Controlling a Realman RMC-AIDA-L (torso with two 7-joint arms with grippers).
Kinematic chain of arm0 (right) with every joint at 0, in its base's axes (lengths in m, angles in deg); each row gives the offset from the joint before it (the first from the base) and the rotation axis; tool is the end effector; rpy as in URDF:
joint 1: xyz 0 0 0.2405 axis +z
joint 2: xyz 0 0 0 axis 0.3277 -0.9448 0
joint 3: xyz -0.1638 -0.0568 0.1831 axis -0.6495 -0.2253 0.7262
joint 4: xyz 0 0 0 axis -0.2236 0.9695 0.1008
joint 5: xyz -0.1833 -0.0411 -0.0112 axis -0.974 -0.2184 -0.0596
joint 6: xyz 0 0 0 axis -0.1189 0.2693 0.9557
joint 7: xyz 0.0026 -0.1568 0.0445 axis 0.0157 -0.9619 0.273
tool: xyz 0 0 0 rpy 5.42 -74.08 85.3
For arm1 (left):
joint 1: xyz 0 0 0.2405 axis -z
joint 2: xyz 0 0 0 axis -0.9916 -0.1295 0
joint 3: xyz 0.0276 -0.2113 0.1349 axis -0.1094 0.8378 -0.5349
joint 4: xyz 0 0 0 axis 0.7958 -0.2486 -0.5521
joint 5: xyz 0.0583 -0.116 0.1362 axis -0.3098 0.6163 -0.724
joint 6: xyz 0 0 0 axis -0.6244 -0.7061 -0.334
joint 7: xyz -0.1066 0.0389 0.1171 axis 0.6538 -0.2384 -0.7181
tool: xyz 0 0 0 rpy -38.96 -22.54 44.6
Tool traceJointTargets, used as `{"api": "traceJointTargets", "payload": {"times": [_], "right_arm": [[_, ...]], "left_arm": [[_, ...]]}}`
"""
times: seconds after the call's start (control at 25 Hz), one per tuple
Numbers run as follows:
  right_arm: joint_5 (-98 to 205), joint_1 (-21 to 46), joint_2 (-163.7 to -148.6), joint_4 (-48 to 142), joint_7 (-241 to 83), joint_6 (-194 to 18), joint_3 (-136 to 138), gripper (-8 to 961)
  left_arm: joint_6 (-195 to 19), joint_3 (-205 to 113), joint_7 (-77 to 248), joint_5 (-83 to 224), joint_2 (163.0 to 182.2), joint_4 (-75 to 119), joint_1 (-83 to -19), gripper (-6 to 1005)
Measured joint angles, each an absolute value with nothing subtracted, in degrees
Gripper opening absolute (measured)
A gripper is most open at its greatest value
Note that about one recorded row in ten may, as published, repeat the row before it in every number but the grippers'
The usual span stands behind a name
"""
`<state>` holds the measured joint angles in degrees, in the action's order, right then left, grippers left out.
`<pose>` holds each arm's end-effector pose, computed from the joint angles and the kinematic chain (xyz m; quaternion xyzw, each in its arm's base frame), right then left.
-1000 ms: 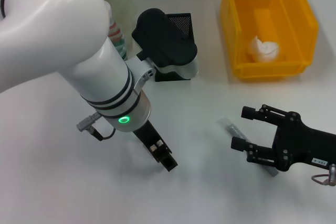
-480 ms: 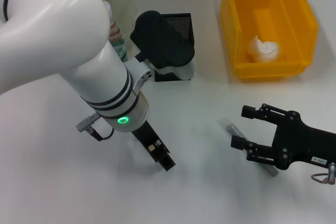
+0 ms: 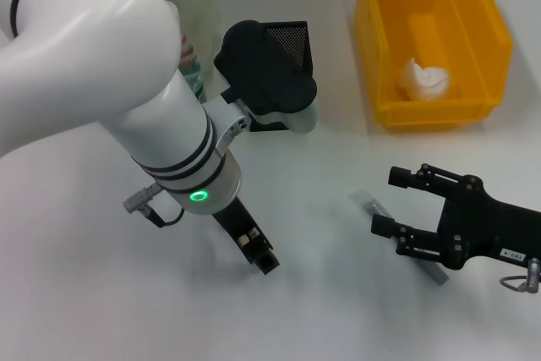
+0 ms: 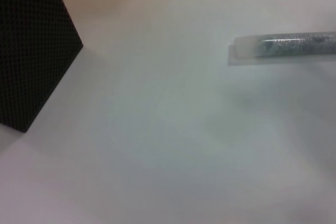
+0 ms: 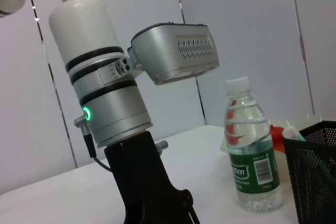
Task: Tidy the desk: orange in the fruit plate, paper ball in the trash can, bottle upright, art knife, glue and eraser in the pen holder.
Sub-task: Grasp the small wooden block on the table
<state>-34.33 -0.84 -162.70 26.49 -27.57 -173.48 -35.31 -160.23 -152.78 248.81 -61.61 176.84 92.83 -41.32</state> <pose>0.2721 0.2413 -0.0387 -0.9137 0.1793 0.3279 0.1598 -0.1553 0.2952 -0.1060 -0.9304 -0.2352 0.2581 0.1112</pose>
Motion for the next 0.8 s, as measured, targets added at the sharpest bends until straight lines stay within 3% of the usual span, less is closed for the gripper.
{"api": "traceJointTargets", "payload": {"times": [0.64, 0.8], "right_arm": [[-34.3, -0.5, -162.7, 26.5, -27.4, -173.5, -35.4, 764], [-34.3, -0.5, -162.7, 26.6, -27.4, -173.5, -35.5, 764]], "left_arm": [[-160.0, -153.4, 248.0, -61.7, 176.84, 92.9, -41.3, 676], [-159.9, -153.6, 248.0, -61.7, 176.84, 92.9, -41.3, 599]]}}
